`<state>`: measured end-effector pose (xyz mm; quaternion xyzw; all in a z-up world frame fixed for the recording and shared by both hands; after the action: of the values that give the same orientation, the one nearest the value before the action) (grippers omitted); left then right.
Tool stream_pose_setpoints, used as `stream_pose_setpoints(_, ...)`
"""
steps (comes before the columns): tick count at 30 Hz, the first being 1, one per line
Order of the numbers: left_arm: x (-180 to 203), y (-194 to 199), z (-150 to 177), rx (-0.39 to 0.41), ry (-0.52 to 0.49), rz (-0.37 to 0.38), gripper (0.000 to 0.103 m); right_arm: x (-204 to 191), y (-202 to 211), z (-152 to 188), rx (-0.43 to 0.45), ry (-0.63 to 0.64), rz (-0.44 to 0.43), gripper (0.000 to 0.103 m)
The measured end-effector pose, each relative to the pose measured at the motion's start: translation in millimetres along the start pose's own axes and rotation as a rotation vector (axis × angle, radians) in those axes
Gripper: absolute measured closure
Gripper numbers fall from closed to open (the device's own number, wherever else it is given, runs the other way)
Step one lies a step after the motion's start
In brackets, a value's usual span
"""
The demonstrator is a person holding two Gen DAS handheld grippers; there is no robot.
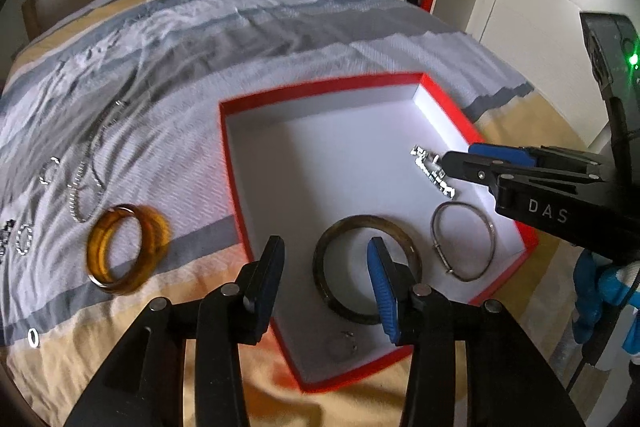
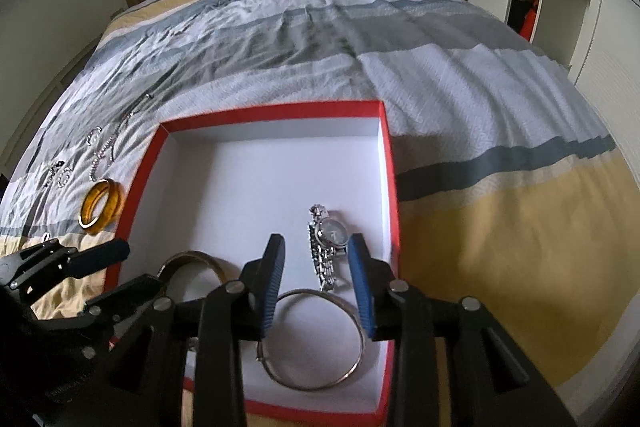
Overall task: Organize jewelry
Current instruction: 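Open both tools and withdraw them from the red box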
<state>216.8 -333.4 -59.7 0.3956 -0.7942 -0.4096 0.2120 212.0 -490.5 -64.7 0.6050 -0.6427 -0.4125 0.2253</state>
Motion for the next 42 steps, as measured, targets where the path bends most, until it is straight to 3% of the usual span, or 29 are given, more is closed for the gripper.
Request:
stream_pose_setpoints(5,-7,28,6,0.038,0.032,-0.025,0.06,-2,25,5,0.026,-0.006,-0.008,0.072)
stream_pose_setpoints(15,-17,82,44,0.015,0.034,-0.091,0.059,-15,81,30,0.078,-0.014,-0.027,0.072)
stream_pose_setpoints(25,-38,150,96,0.047,0.084,-0.187,0.043,-43,137,59,0.137,0.006,-0.047,0.072)
stream_pose_setpoints(42,-114,310,194,0.222,0.251,-0.415,0.039,-125,251,100,0.291,0.141,-0.121,0.072)
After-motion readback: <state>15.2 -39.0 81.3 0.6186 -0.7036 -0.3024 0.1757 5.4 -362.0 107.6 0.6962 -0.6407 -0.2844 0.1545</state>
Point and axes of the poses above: each gripper's, at about its wrist camera, not at the fingertips, and y roughly against the way its jaws point, x to its right, z to its underside, the point moved 2 cm from there along -y, roughly the way its jaws point, and after that the axes turned 7 degrees about -y, right-handed, at the moved point
